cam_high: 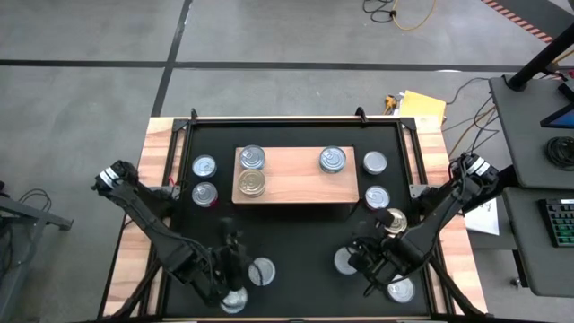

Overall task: Stack canned seafood by type on shelf
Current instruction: Put the red tuna can on the shelf

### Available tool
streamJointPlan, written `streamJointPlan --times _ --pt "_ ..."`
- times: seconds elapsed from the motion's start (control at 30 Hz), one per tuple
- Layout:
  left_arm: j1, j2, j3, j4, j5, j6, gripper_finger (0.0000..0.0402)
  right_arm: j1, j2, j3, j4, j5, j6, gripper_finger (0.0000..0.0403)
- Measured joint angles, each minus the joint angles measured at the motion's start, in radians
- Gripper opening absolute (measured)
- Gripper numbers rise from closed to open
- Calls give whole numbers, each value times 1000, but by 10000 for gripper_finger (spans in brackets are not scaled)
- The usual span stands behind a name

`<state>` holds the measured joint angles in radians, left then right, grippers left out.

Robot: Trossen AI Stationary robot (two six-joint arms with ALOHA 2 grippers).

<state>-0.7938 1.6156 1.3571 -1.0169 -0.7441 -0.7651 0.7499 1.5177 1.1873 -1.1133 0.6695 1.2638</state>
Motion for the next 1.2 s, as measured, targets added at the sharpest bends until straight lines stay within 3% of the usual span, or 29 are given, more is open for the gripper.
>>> streamJointPlan --times 0.17,0.4,0.53,0.7,0.73,0.9,1.0,1.2 --pt "-2 -18 0 -248 191 -326 309 0 0 0 1 71 -46 13" --pt "10 -22 -51 -460 221 -430 293 -1 0 0 2 180 -69 13" --pt "13 -41 -136 -440 229 -388 214 -1 0 0 3 207 -78 13" --pt "17 -66 -239 -434 222 -387 36 -3 0 0 5 222 -94 13" --pt "21 -76 -257 -433 208 -400 19 -3 0 0 5 222 -95 13" --pt "65 -168 -343 -361 203 -416 2 -3 0 0 11 232 -96 13" --pt "107 -257 -418 -260 215 -345 1 -5 0 0 19 260 -98 13" --pt "205 -443 -557 -130 330 -245 0 -15 0 0 23 275 -99 13"
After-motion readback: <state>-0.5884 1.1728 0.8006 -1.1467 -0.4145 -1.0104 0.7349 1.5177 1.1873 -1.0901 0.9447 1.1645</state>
